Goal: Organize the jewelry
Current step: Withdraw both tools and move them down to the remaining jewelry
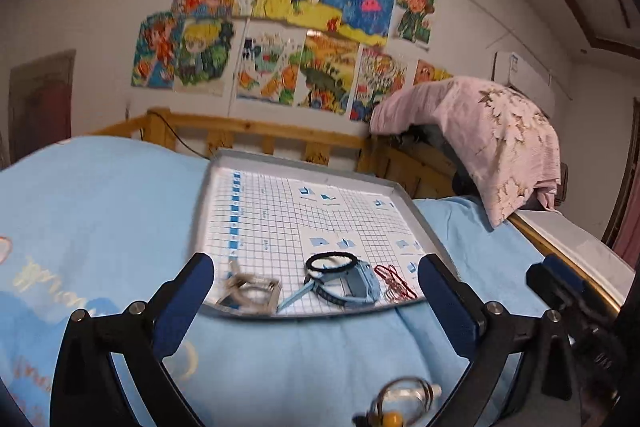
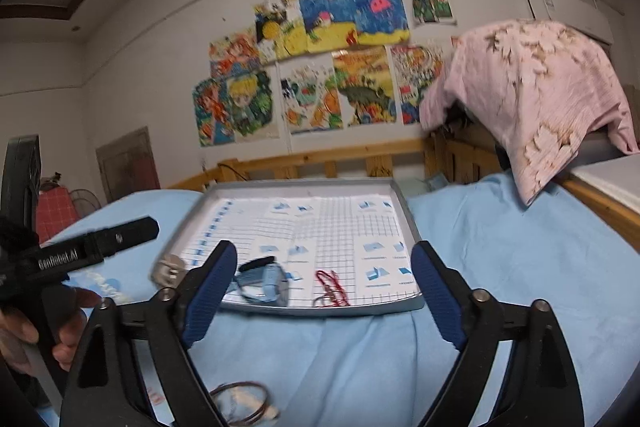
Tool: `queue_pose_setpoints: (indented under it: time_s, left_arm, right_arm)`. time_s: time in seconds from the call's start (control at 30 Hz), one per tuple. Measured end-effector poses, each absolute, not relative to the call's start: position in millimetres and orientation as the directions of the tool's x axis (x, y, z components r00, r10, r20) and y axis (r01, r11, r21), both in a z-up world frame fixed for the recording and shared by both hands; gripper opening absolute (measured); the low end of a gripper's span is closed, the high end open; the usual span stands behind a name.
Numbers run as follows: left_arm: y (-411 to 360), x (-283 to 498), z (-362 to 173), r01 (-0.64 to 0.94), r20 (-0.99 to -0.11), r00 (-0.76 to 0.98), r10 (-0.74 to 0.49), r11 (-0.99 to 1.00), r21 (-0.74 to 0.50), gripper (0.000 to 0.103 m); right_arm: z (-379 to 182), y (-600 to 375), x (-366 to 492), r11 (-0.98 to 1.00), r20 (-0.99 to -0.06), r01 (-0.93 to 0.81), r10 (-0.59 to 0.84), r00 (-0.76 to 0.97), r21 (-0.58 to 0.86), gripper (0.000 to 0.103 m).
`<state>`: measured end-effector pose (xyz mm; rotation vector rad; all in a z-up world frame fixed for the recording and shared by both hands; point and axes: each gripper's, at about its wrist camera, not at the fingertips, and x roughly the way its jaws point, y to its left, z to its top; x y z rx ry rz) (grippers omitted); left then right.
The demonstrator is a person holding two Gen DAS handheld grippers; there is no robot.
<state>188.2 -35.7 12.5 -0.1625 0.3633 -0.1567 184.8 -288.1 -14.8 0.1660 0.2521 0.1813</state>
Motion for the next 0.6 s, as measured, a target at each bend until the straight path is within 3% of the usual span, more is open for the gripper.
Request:
queue_pose_setpoints:
  time_s: [0.07, 0.6]
  left_arm:
    - [-35, 171, 14, 0.126, -0.323, 0.929, -0.181, 0.975, -0.184, 0.103]
    - [-34, 54, 9, 0.148, -0.307, 0.936, -0.172, 0.984, -0.1, 0.103]
  right_arm:
    - [-9, -288, 166, 0.968, -0.208, -0.171, 0.208, 0.956, 0.182, 0.098]
    - [-6, -284, 49, 0.967, -0.187, -0.214, 0.238, 0.953, 0.141, 0.099]
